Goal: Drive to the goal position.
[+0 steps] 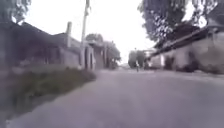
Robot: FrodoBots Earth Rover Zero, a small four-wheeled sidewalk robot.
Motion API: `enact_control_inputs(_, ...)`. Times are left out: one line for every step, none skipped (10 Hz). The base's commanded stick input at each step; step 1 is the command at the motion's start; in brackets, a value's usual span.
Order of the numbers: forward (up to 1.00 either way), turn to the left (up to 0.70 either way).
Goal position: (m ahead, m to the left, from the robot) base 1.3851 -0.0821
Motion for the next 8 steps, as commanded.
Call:
enact_control_inputs(1.00,-0.06)
enact_control_inputs(1.00,-0.37)
enact_control_inputs(1.00,-0.34)
enact_control_inputs(1.00,-0.03)
enact_control_inputs(1.00,0.00)
enact_control_inputs(1.00,0.00)
enact_control_inputs(1.00,0.00)
enact_control_inputs(1.00,0.00)
